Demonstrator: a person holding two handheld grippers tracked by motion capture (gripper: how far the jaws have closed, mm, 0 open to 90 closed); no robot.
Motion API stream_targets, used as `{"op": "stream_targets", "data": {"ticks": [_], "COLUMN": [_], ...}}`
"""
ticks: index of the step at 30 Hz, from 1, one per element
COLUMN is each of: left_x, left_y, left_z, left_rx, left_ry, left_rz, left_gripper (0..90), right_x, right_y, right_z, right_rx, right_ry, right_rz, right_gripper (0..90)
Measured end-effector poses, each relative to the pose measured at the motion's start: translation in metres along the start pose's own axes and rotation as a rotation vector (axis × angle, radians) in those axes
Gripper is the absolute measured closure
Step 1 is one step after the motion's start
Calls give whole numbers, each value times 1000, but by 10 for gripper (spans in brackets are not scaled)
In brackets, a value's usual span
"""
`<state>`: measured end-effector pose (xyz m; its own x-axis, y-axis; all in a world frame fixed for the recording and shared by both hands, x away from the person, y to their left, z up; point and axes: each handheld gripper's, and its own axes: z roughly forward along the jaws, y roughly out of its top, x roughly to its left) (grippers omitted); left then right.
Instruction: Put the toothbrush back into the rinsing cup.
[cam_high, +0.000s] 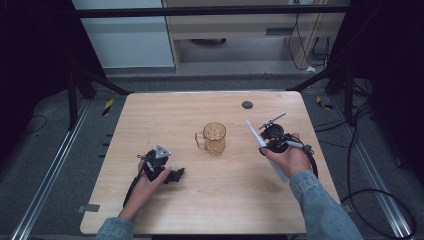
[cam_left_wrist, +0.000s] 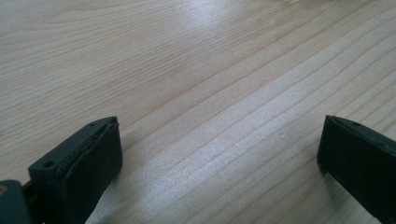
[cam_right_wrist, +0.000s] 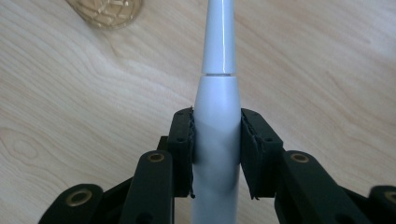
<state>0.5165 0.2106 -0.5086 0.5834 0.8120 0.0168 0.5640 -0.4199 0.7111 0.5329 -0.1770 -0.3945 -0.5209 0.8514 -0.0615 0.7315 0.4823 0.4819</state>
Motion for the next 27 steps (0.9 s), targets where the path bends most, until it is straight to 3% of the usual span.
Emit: {"op": "stream_targets", "data": {"ticks": [11,20,27], "left_x": [0,0,0], "left_y": [0,0,0], "left_z": [0,0,0], "left_rx": [0,1,1], "left_ry": [0,1,1], "left_rz": [0,1,1], "left_gripper": [0,0,0], "right_x": [0,-2,1], "right_y": [14,29,37], "right_z": [-8,-14,-19], "right_rx": [-157,-297,-406], "right_ry": [4,-21,-4], "right_rz": [26,63,83], "right_gripper": [672,671,671]}}
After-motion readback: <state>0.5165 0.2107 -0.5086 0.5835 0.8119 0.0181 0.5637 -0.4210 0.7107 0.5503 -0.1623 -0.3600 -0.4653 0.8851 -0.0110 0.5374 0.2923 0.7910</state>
